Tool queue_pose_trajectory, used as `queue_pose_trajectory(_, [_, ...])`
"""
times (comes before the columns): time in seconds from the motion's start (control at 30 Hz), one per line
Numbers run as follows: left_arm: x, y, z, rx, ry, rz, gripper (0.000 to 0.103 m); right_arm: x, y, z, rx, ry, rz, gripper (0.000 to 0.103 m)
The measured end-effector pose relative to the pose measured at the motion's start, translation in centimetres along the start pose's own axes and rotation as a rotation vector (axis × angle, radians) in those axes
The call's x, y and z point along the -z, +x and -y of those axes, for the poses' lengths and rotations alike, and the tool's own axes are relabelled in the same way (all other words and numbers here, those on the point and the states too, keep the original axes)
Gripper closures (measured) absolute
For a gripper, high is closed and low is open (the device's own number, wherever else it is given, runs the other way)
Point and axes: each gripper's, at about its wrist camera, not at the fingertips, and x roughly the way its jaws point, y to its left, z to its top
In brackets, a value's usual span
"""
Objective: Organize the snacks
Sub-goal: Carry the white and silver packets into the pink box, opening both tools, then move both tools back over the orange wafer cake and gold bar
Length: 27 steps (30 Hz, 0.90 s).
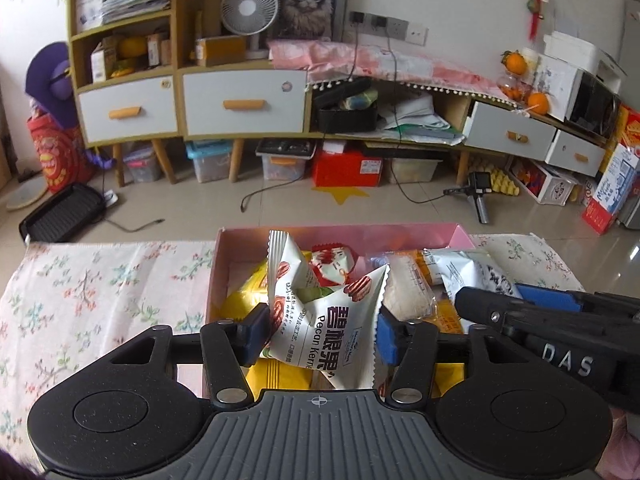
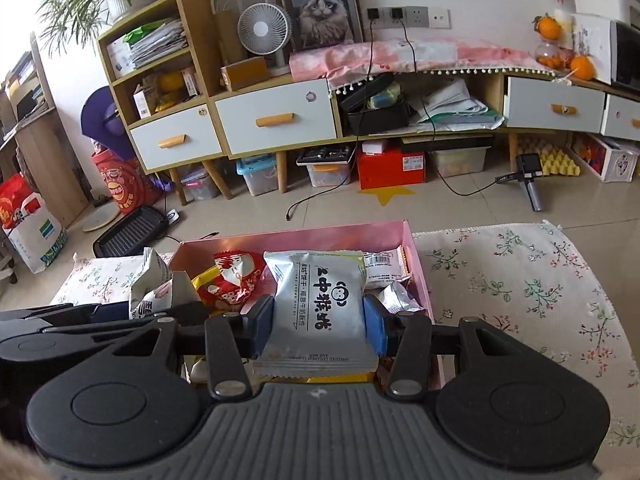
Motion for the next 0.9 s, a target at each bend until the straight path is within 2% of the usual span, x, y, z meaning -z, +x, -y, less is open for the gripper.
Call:
queue_pose_trajectory(0.07, [0.1,-0.1,0.0,-0.006,0.002,0.014,0.042,0.1,-0.2,0.3,0.010,0.018,0.013,0.055])
queue_pose_trajectory(0.13, [0.2,-0.3,-0.1,0.004,0.000,0.017,0.038,0.1,-0.4,0.6,0.017,0.032,0.017,0.047])
queue_pose_trajectory(0.27, [0.3,-0.7,-0.1,0.008,-0.006,0.014,0.032,0.0,-0.7,0.8,0.037,0.047,0.009,0.043])
queue_pose_trajectory(0.37, [0.4,-1.1,-0.4,0.012,-0.017,0.011,0.025,0.0,-1.2,0.8,0.048,0.038,0.014,0.037])
queue_pose_trajectory(0.43, [0.5,-1.7,-0.6,0.015,-0.022,0.014,0.024,0.1,-1.7,0.8,0.048,0.039,0.019,0.031])
queue_pose_trajectory(0.67, [1.1,-4.1,-1.3,0.006,-0.026,0.003,0.015,0.3,-3.3,0.9,0.058,0.029,0.018,0.025])
queue_pose_trajectory(0.9, [2.5,-6.7,-2.3,-0.009,-0.034,-0.015,0.013,0.9,-5.2,0.8,0.066,0.023,0.011,0.017])
